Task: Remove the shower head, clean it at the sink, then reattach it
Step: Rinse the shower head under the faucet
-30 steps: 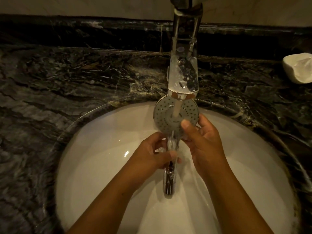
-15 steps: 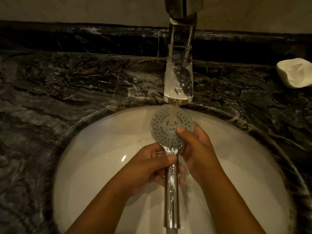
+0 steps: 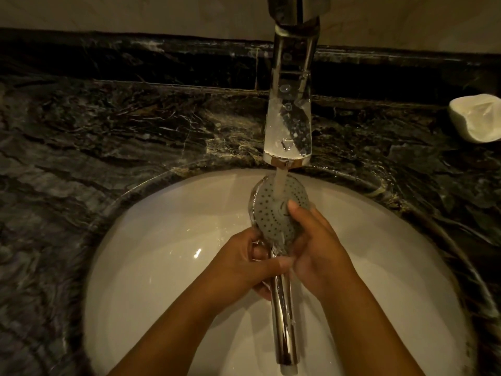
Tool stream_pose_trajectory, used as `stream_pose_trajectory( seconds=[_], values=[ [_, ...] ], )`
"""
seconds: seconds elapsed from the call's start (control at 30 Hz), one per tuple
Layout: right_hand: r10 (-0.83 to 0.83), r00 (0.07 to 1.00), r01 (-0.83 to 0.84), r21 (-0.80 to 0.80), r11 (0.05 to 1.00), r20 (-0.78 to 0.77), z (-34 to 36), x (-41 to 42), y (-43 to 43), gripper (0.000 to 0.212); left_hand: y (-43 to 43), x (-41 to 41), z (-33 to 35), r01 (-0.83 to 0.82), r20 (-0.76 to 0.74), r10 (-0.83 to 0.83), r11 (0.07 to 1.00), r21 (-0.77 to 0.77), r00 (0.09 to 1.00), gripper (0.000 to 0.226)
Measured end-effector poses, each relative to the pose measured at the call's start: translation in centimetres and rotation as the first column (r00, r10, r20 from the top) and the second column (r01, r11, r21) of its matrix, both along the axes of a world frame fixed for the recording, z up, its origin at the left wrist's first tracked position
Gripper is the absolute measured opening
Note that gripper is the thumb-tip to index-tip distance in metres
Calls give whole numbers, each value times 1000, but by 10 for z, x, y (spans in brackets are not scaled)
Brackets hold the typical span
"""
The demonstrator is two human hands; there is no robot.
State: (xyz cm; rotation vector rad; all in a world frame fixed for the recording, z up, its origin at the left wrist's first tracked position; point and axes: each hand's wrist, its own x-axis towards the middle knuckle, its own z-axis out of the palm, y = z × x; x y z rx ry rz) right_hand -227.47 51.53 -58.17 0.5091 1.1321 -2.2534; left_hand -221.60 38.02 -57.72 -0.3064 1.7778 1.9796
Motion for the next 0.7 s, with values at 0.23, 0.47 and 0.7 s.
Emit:
stream_pose_trajectory(
  seconds=[0.23,0.47,0.7],
  values=[
    [-2,999,5,-85,996,42,-5,0,2,59,1,-1,-2,0,-25,-2,997,-75,1000,39],
    [23,993,-26,-25,999,-115,-3,-1,2,57,-1,-2,-8,-39,-60,28,980,-195,998,31],
    [113,941,-16,292,956,-318,-9,3,-1,40,-4,-3,-5,-69,88,65,997,32,994,27]
  ],
)
